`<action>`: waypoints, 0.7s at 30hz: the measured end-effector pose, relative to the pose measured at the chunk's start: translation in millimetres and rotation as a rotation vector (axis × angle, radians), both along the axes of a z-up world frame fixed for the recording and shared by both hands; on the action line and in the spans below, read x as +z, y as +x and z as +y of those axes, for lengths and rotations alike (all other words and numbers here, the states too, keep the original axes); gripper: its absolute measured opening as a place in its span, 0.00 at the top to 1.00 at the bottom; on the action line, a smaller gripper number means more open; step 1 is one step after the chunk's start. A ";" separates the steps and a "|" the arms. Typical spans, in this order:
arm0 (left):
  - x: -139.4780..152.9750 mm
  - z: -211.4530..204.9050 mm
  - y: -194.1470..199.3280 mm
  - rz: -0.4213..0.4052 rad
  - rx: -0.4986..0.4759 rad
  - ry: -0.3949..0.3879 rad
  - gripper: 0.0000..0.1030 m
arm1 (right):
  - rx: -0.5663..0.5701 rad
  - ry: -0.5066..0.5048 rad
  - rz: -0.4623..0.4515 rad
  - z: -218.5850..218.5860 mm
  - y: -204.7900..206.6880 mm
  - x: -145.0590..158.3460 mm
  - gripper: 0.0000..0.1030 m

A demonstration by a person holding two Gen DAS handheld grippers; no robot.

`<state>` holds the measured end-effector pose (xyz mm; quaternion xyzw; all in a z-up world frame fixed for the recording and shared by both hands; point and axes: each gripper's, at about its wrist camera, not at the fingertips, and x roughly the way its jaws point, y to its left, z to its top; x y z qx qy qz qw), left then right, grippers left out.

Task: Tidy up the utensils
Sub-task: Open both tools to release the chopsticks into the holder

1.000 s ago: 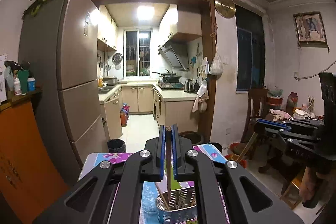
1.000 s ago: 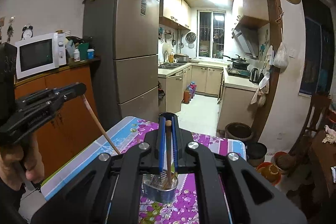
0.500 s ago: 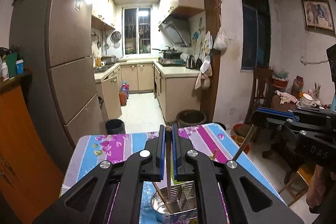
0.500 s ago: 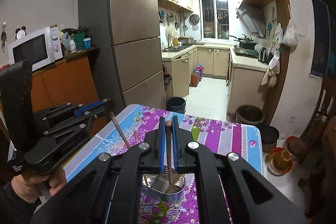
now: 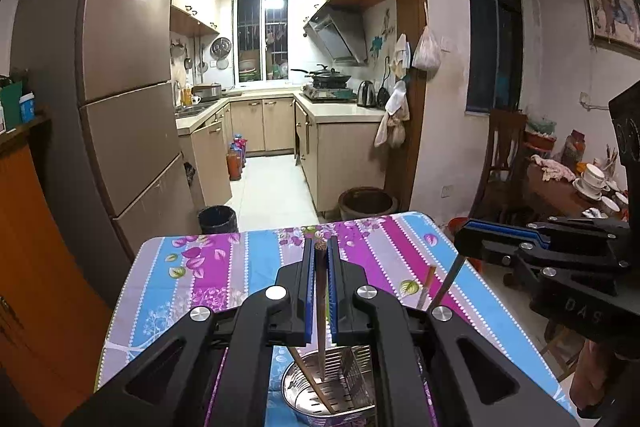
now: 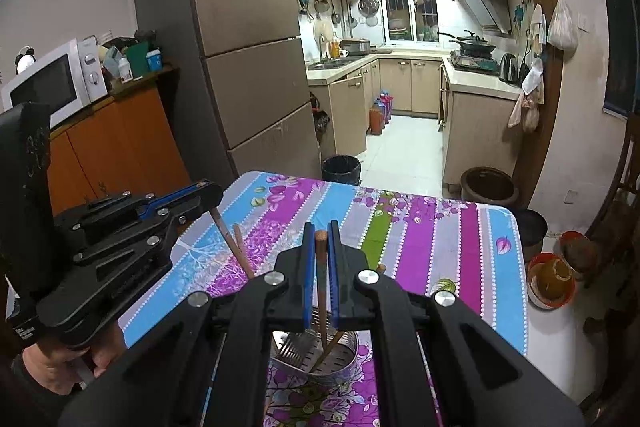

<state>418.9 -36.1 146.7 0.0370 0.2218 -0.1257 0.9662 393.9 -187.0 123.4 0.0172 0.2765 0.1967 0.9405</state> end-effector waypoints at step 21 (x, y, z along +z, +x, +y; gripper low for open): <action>-17.9 23.7 -21.1 -0.025 0.066 -0.020 0.35 | -0.065 -0.005 -0.090 -28.8 -32.9 -7.2 0.38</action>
